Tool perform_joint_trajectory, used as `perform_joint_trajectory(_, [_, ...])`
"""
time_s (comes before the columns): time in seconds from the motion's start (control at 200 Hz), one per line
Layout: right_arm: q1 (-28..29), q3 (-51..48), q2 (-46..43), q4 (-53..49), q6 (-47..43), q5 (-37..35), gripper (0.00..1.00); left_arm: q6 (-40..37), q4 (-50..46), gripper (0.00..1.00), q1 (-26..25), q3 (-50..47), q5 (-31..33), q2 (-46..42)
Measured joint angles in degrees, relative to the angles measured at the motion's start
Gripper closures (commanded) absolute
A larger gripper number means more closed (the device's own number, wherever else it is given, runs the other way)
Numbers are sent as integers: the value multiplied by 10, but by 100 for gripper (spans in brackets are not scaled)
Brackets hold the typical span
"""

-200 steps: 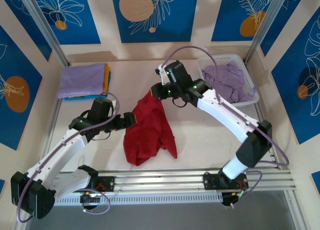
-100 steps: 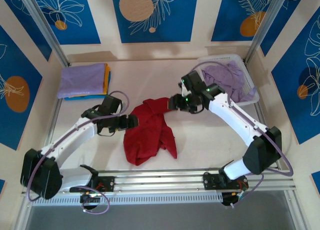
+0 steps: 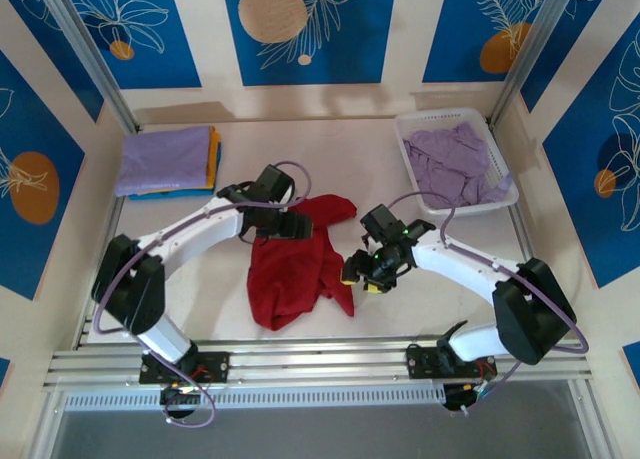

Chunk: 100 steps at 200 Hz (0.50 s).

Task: Fold and stack the t-shirts

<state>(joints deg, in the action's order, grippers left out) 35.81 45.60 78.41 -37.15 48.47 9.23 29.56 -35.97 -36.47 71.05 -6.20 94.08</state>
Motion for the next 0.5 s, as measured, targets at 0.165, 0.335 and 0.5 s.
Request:
perform_joint_trajectory(0.165, [-17, -32, -3, 34, 1, 20, 42, -1, 6, 38, -3, 53, -14, 56])
perform_joint_trajectory(0.335, [-37, -59, -16, 62, 2, 41, 43, -1, 10, 47, -11, 87, -25, 100])
perform_joint_trajectory(0.5, [-48, -71, -18, 84, 4, 62, 43, -2, 9, 60, -12, 109, -26, 136])
